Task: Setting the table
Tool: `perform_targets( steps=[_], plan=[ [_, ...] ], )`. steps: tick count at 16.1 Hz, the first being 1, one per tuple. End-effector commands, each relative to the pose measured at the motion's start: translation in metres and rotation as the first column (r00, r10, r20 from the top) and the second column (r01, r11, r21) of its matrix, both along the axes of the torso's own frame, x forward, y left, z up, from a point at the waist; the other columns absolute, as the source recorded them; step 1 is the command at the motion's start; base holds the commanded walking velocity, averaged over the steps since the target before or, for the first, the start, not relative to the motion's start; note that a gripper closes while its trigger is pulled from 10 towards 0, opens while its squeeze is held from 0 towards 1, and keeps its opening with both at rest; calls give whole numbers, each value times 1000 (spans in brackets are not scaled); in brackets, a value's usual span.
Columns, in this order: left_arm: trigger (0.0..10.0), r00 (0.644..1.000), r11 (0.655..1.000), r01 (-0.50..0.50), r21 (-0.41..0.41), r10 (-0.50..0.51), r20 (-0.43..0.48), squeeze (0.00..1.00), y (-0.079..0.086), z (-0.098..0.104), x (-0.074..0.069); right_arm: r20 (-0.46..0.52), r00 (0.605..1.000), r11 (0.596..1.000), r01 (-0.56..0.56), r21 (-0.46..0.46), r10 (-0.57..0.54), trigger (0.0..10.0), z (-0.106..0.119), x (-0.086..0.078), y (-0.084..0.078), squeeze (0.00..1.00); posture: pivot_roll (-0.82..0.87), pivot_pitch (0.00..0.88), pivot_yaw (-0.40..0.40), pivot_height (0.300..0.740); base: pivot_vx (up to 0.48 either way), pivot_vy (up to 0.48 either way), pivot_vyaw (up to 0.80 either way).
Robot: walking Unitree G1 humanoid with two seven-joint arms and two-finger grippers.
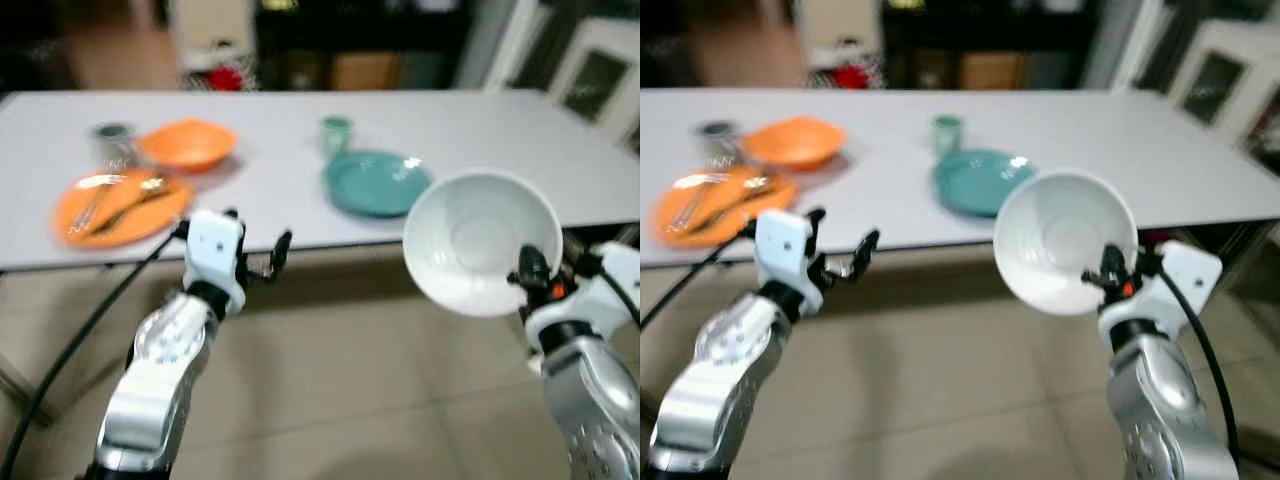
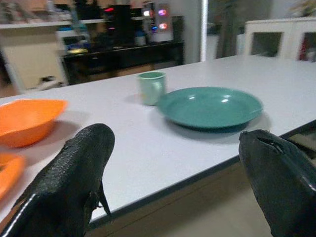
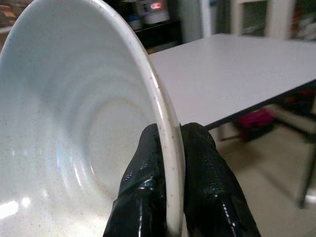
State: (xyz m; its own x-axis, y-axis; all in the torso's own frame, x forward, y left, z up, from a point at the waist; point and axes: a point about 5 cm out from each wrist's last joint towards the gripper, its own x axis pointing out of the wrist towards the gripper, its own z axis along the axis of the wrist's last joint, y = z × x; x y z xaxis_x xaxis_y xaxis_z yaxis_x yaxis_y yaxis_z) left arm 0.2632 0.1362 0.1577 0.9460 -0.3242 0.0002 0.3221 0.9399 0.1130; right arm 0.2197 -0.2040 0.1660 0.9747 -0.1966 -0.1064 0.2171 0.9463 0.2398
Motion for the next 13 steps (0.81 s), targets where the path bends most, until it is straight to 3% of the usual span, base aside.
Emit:
perform_targets(
  steps=[1, 7, 13],
  plan=[
    [10000, 1000, 1000, 23, -10, -23, 6, 0, -7, 2, 0, 14, 1000, 1000, 20, -15, -19, 10000, 4, 2, -7, 0, -22, 0, -47, 740, 379, 0, 0],
    [10000, 1000, 1000, 29, -11, -29, 4, 0, -8, 2, -2, 2, 999, 998, -45, 41, 45, 10000, 0, 4, 3, 0, -23, 0, -46, 740, 373, 0, 0],
    [10000, 999, 999, 36, -3, -36, 4, 0, -6, 2, -3, 4, 998, 997, -63, 35, 63, 10000, 0, 6, 5, 0, -10, 0, -48, 740, 372, 0, 0]
  ],
)
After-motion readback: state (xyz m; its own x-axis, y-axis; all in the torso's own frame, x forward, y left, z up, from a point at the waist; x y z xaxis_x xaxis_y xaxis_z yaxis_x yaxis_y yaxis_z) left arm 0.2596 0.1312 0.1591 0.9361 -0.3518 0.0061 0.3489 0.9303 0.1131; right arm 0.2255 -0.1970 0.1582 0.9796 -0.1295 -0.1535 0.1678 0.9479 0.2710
